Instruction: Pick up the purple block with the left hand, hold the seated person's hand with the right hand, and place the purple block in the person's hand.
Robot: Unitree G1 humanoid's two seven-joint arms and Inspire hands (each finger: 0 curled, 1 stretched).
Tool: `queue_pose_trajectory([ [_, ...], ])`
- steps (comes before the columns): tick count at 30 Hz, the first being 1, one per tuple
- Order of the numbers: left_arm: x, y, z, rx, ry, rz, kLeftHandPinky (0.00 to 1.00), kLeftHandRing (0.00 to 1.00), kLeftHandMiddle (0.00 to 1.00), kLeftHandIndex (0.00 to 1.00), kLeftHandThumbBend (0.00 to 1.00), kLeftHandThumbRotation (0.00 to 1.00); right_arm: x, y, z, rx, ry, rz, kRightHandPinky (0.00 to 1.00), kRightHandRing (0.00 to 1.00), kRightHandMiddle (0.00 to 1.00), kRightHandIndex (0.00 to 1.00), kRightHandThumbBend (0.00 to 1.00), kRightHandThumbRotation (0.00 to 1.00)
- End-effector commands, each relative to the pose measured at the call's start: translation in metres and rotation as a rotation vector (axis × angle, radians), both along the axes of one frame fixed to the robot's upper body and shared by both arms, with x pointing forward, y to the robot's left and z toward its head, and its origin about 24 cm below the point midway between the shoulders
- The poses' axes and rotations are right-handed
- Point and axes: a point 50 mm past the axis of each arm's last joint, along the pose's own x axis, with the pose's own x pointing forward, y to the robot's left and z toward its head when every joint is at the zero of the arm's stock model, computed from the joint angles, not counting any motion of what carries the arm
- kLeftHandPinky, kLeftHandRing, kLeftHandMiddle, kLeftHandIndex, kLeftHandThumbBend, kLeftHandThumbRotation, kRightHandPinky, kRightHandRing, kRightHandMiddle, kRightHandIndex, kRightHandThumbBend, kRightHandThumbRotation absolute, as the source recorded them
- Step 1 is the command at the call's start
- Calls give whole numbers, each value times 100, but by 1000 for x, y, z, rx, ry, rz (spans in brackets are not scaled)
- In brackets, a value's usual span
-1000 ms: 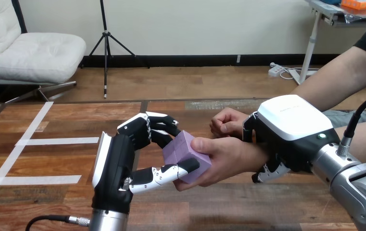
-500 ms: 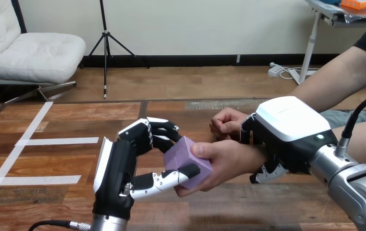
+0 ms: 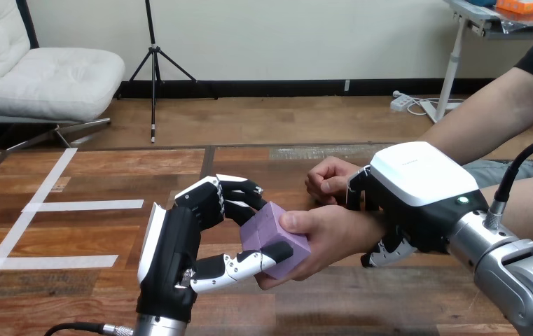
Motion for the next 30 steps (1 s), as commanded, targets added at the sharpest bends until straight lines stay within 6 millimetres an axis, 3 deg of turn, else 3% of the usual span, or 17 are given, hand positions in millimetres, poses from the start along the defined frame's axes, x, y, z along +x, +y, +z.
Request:
queue_pose_trajectory([
  [1, 7, -6, 18, 17, -90, -25, 44, 46, 51, 56, 75, 6, 3, 10, 11, -6, -75, 41, 35, 43, 50, 58, 79, 0],
  [6, 8, -6, 17, 48, -83, -37, 46, 48, 54, 58, 75, 7, 3, 10, 10, -26, -80, 43, 37, 47, 53, 62, 81, 0],
  [10, 8, -5, 17, 107, -60, -59, 50, 57, 63, 66, 77, 14, 2, 10, 10, -36, -76, 42, 43, 54, 61, 66, 82, 0],
  [15, 8, -4, 17, 178, -37, -88, 60, 73, 79, 78, 83, 26, 2, 9, 9, -41, -76, 40, 53, 63, 68, 71, 82, 0],
  [20, 8, -4, 18, 212, -29, -108, 77, 88, 91, 89, 88, 35, 2, 9, 8, -48, -77, 43, 61, 69, 73, 76, 83, 1],
  [30, 9, -5, 19, 261, -40, -140, 94, 98, 99, 98, 94, 44, 1, 7, 6, -44, -94, 61, 67, 76, 78, 80, 86, 3],
])
